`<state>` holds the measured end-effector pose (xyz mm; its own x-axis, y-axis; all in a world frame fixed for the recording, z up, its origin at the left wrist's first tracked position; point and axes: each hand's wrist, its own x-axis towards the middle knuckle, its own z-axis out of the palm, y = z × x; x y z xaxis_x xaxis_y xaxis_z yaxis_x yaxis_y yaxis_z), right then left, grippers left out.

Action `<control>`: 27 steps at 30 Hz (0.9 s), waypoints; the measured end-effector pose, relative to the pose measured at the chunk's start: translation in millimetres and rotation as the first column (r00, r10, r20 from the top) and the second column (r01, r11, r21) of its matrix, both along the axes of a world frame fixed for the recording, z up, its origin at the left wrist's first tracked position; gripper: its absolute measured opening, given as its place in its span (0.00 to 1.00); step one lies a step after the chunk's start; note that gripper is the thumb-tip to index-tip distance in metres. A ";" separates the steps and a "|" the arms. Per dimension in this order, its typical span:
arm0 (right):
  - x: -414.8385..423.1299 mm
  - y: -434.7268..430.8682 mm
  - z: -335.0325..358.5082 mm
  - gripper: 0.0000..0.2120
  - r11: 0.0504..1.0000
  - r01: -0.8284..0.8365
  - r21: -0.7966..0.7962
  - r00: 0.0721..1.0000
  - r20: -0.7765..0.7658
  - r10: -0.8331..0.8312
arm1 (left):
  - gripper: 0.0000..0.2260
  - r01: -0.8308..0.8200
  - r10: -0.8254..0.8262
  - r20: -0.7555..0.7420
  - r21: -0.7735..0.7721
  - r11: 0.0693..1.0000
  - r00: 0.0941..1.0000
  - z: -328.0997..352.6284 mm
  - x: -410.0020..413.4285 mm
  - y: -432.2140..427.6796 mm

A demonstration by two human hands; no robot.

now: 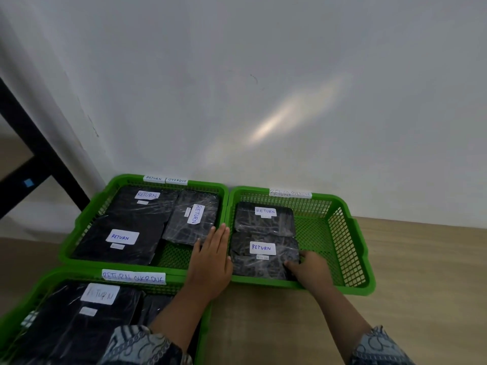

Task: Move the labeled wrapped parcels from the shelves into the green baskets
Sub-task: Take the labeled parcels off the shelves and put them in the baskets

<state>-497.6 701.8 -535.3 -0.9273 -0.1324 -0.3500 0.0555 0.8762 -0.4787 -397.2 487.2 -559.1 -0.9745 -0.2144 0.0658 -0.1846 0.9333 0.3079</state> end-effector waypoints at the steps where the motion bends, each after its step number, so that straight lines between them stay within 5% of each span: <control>1: 0.3 0.3 -0.1 0.17 1.000 0.001 -0.002 1.000 -0.011 -0.001 | 0.29 0.004 -0.004 0.005 0.003 1.000 1.000 -0.3 -0.2 -0.2; 8: 8.6 -1.5 6.6 0.30 0.998 0.043 -0.046 0.993 -0.107 -0.047 | 0.33 0.023 -0.023 -0.023 0.000 1.000 0.999 9.8 5.0 -2.9; 14: 46.5 -22.5 26.6 0.25 0.978 -0.164 0.128 0.919 -0.341 0.199 | 0.34 0.011 -0.011 -0.038 0.011 1.000 0.999 27.5 42.6 -16.3; 27: 237.1 -147.9 56.7 0.22 0.857 -0.500 0.120 0.786 -0.351 0.508 | 0.33 -0.071 0.069 -0.046 -0.050 0.996 0.997 69.0 231.3 -94.4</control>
